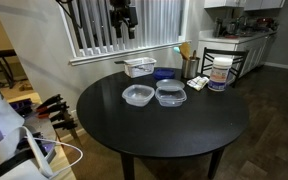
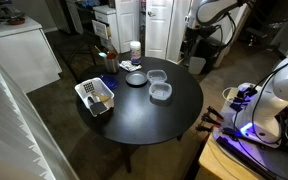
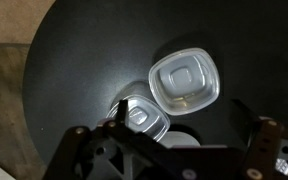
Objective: Get the lunch box to the right from the table and put it in the lunch box to the left
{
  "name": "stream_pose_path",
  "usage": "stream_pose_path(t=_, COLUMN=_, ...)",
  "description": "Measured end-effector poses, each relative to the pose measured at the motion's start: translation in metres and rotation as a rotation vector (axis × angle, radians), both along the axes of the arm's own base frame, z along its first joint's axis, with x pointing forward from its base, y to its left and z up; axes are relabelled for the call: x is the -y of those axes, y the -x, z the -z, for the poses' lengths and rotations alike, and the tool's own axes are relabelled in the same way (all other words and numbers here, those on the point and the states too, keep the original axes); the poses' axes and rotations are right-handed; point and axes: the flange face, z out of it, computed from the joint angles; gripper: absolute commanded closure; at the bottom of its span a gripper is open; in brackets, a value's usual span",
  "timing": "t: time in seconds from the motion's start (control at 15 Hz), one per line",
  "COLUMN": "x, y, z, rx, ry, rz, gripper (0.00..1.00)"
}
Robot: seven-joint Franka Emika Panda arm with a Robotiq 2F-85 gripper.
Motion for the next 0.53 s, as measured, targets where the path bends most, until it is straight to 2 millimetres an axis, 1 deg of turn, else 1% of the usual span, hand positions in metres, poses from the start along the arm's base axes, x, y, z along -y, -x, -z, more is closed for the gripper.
stream_pose_path(t=0.13, x=0.0, y=-0.001, z=0.003, rx=-0.005, ry=-0.005, rz=0.004, gripper=0.0)
stream_pose_path(t=0.27, x=0.0, y=-0.008, z=0.015, rx=-0.015, ry=-0.007, rz=0.006, gripper=0.0)
stream_pose_path(t=0.4, x=0.003, y=-0.023, z=0.038, rx=-0.011, ry=0.0, rz=0.005, gripper=0.0)
stream_pose_path(t=0.53, x=0.008, y=-0.043, z=0.069, rx=-0.01, ry=0.013, rz=0.008, gripper=0.0)
